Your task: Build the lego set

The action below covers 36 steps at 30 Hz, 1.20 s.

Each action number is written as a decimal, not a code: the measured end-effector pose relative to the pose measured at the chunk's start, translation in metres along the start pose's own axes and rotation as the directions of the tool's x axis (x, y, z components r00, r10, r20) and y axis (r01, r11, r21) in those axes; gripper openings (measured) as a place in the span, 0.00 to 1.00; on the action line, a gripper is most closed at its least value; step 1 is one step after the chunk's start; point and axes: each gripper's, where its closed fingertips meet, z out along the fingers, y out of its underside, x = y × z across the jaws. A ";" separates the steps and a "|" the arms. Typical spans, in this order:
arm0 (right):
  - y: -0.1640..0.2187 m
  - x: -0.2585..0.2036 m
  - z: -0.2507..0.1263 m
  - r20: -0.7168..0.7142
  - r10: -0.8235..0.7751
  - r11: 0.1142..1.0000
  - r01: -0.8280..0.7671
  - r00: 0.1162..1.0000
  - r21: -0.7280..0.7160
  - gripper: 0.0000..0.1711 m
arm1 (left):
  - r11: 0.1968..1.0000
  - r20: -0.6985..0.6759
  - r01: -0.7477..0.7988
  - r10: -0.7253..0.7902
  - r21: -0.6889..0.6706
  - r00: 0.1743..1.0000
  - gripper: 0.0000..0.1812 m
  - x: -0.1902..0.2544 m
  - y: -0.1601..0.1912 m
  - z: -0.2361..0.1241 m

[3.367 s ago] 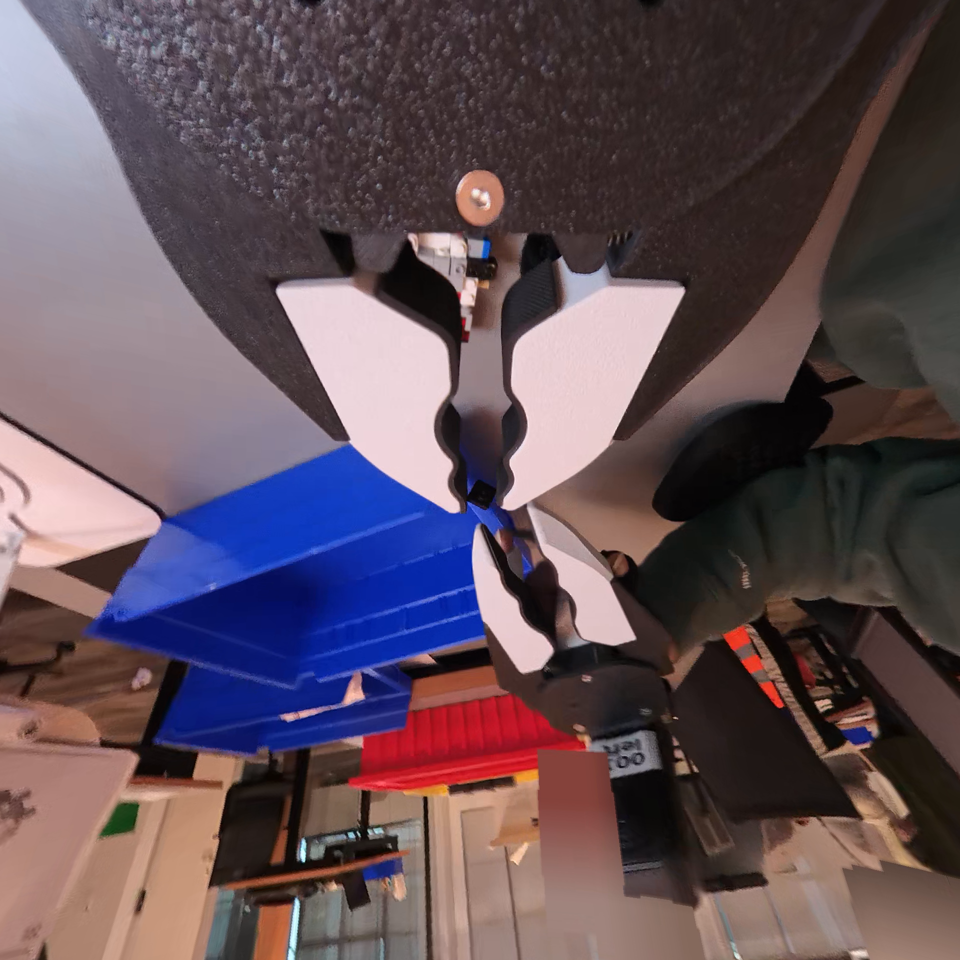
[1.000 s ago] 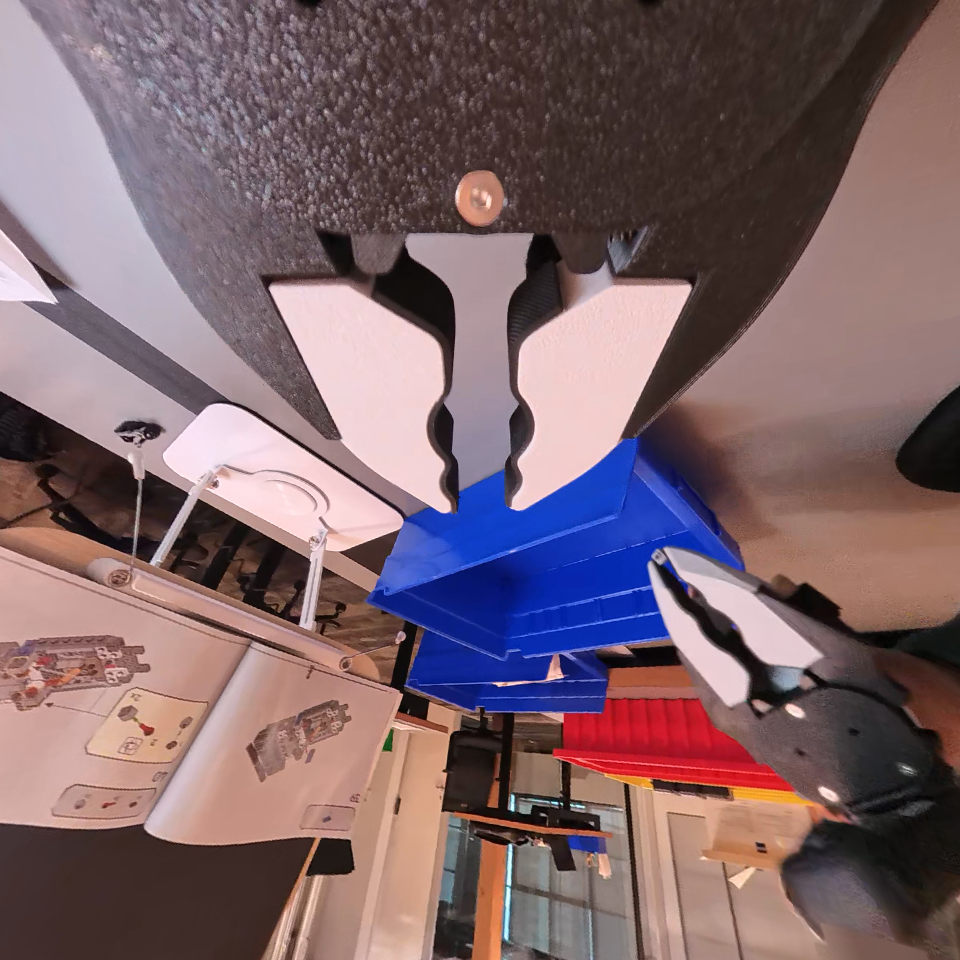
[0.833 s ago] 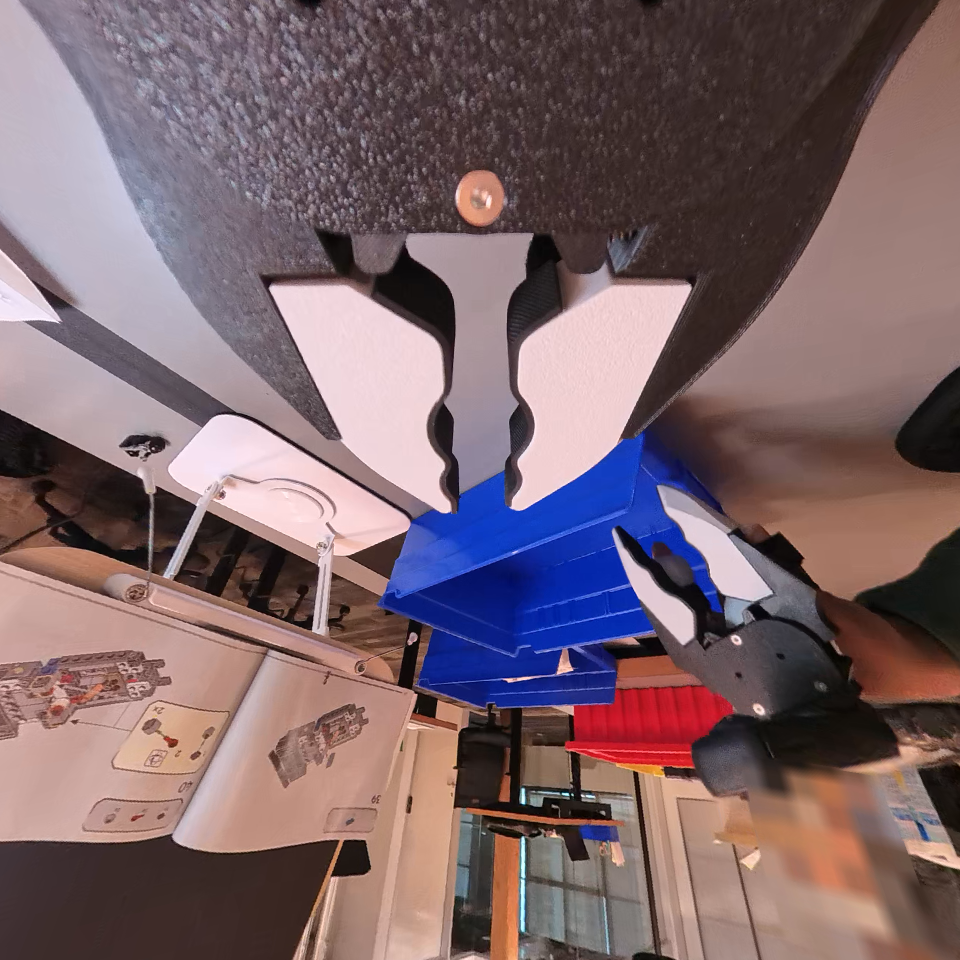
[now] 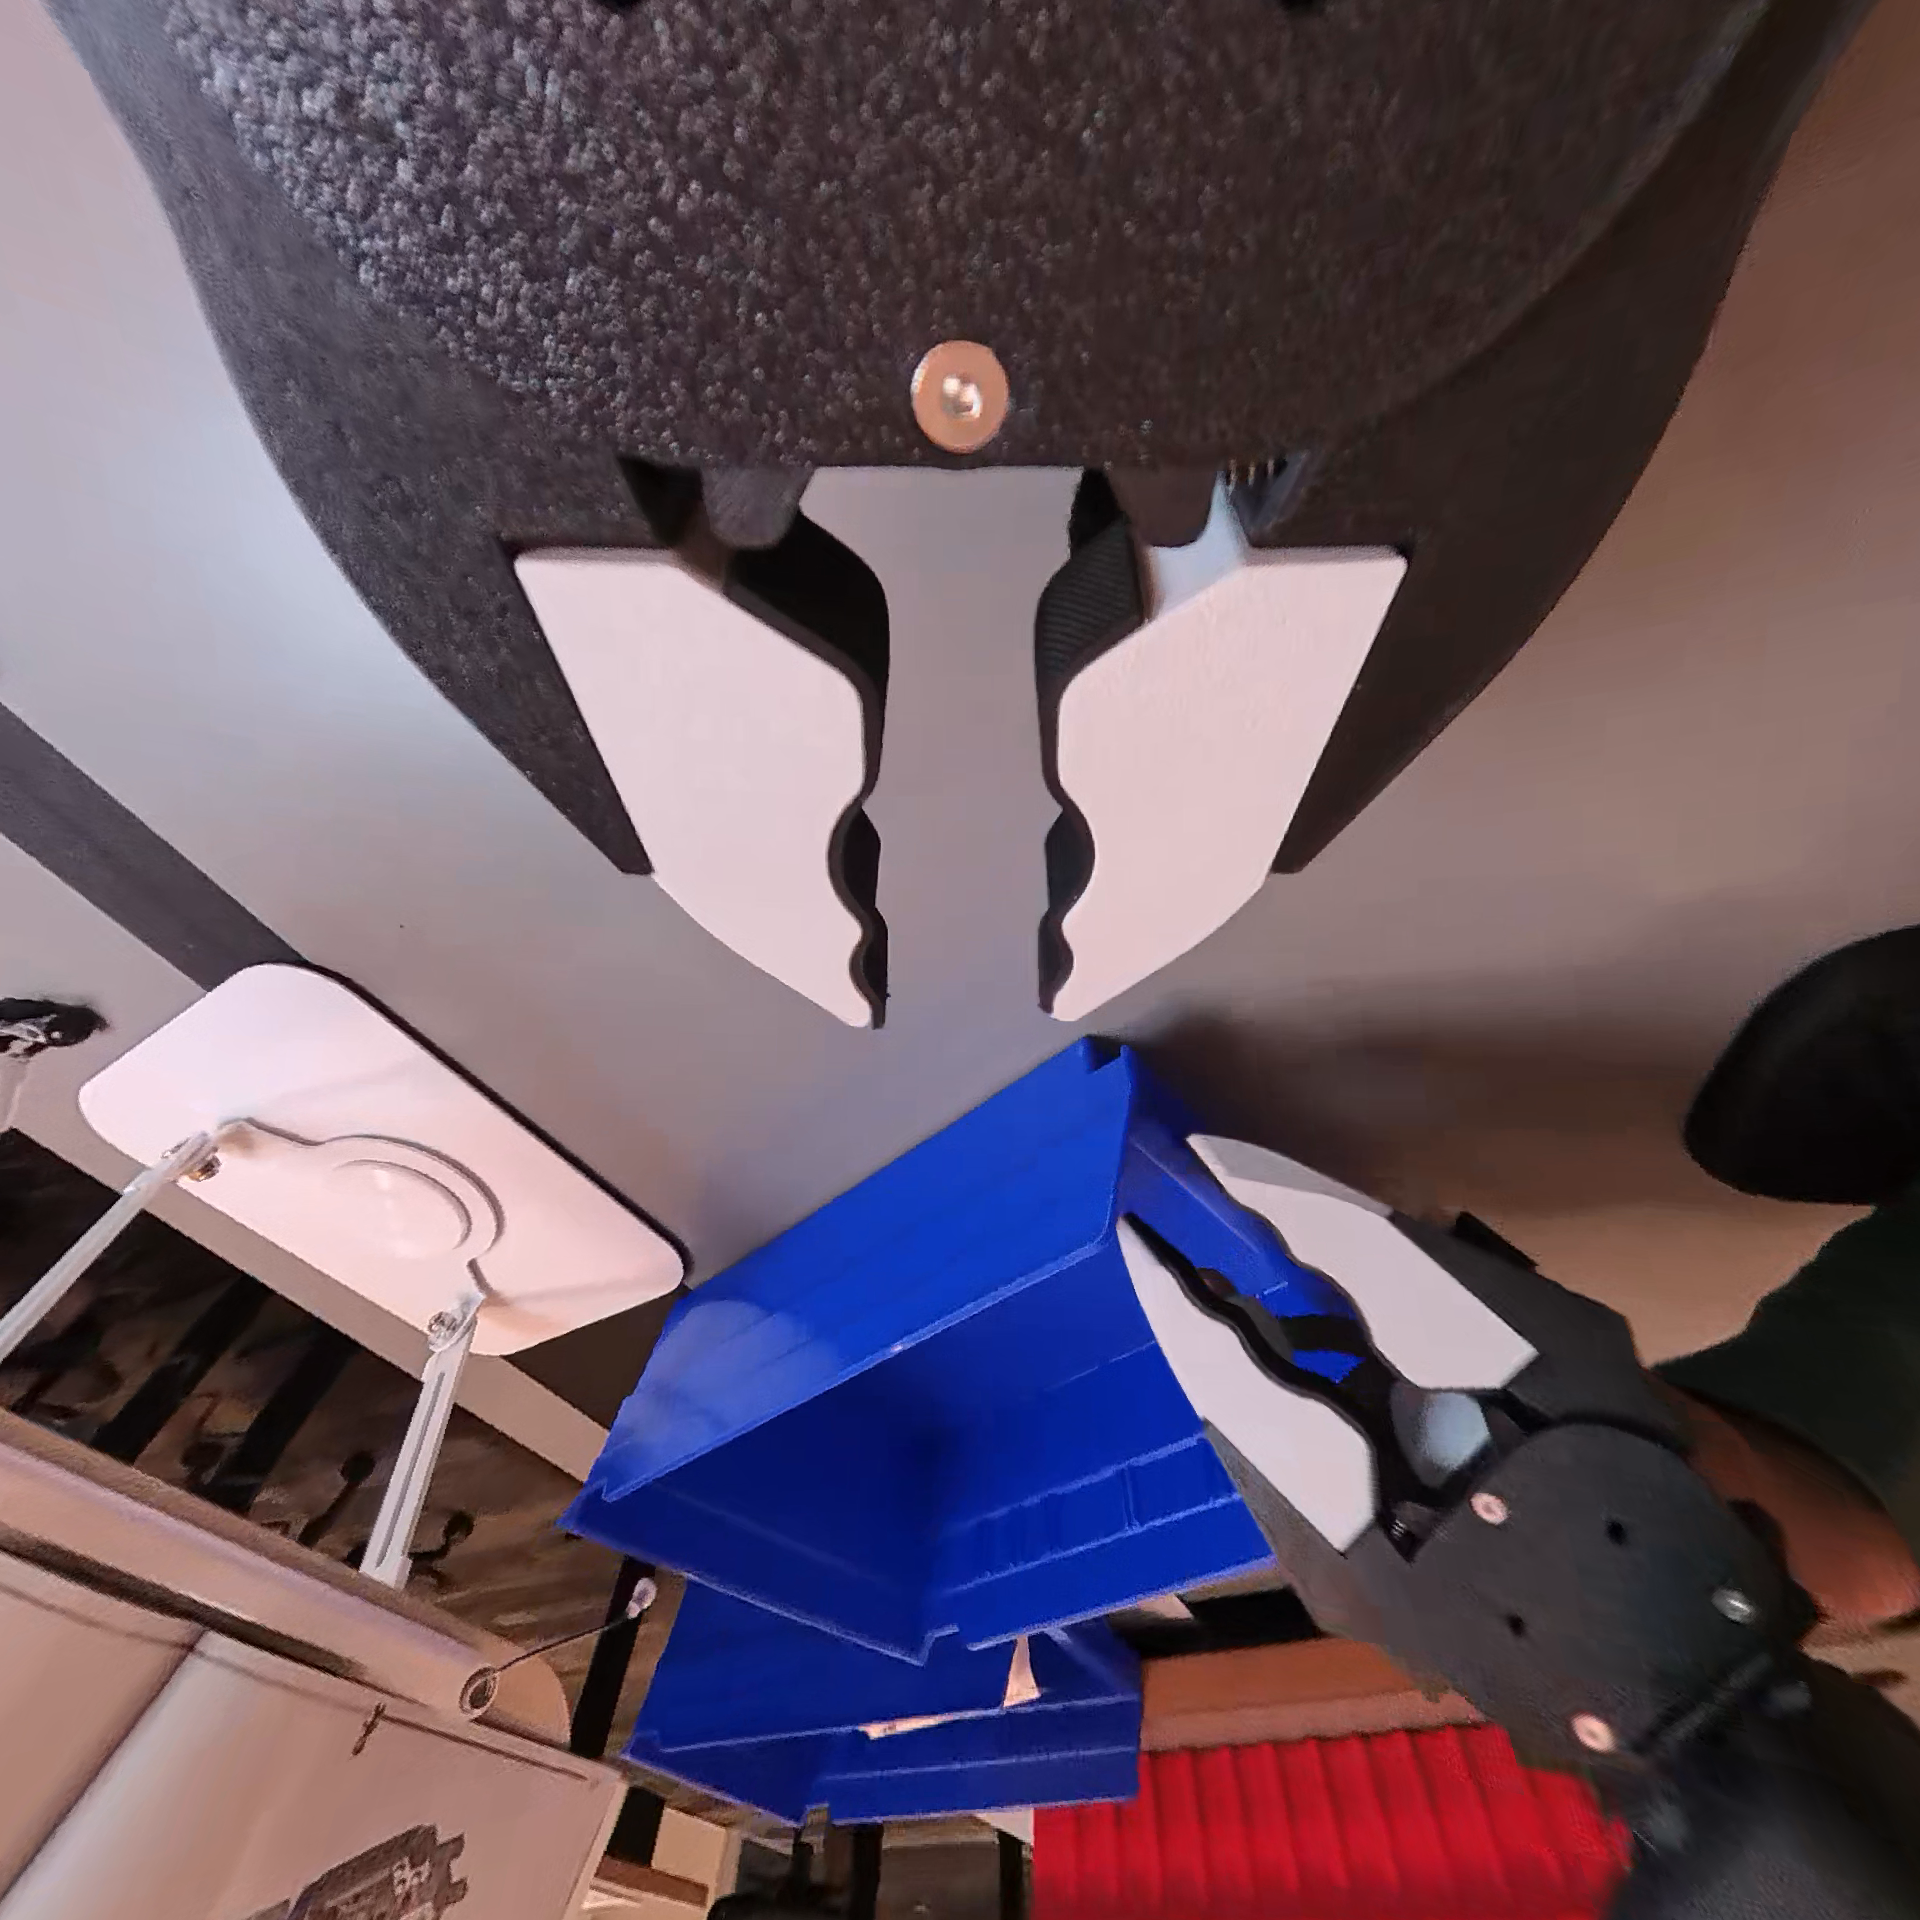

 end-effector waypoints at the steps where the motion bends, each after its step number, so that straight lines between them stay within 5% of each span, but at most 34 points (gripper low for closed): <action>1: -0.002 0.001 0.000 0.004 0.014 1.000 -0.014 1.000 0.005 0.18 | 0.997 -0.001 0.029 -0.029 0.073 1.000 0.15 0.001 -0.014 -0.005; 6: -0.018 0.020 0.006 -0.083 0.078 0.992 -0.069 0.993 0.102 0.25 | 0.875 -0.019 0.184 -0.196 0.449 0.980 0.15 0.008 -0.079 -0.021; 12: -0.012 0.041 0.015 -0.192 0.126 0.963 -0.073 0.973 0.261 0.21 | 0.677 -0.009 0.233 -0.318 0.699 0.948 0.09 0.012 -0.092 -0.016; 22: 0.006 0.044 0.036 -0.233 0.099 0.959 -0.030 0.967 0.283 0.14 | 0.665 0.046 0.146 -0.263 0.733 0.964 0.03 0.015 -0.079 -0.012; 31: 0.014 0.033 0.043 -0.162 0.119 0.960 -0.072 0.980 0.269 0.11 | 0.695 -0.008 0.160 -0.217 0.701 0.976 0.04 0.018 -0.069 -0.006; 36: 0.016 0.035 0.041 -0.165 0.121 0.963 -0.075 0.979 0.259 0.00 | 0.701 -0.095 0.212 -0.203 0.681 0.975 0.05 0.026 -0.069 -0.001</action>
